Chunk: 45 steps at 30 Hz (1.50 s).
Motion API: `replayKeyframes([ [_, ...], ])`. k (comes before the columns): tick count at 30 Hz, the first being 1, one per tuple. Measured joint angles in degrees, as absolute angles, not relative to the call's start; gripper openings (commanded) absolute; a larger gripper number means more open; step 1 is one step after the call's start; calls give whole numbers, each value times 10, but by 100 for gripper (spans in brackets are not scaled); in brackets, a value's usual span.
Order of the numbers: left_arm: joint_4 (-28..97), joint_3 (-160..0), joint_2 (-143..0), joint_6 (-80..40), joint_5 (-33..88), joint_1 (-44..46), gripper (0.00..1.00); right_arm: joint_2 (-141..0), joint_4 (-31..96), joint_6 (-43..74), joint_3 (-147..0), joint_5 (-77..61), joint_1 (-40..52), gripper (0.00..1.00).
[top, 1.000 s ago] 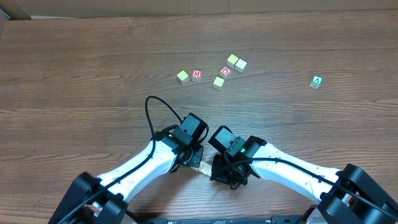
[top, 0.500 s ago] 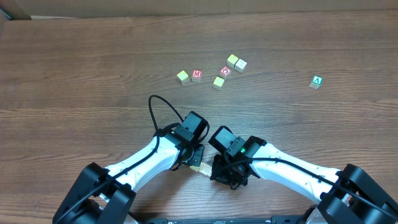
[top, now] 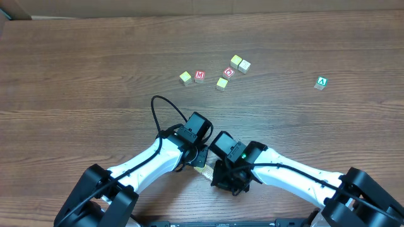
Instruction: Flip 3 blocks
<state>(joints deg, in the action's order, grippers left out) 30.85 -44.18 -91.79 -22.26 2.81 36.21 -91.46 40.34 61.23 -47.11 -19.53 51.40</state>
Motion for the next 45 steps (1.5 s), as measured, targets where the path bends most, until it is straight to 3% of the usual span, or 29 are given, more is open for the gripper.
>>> replayKeyframes([
  [13, 289, -442, -921, -203, 30, 362, 4, -915, 392, 654, -469, -201, 523, 4],
  [30, 269, -442, -924, -17, 35, 362, 4, -915, 386, 690, -468, -201, 523, 4],
  [45, 255, -442, -927, 29, 38, 362, 4, -915, 381, 735, -468, -201, 523, 4],
])
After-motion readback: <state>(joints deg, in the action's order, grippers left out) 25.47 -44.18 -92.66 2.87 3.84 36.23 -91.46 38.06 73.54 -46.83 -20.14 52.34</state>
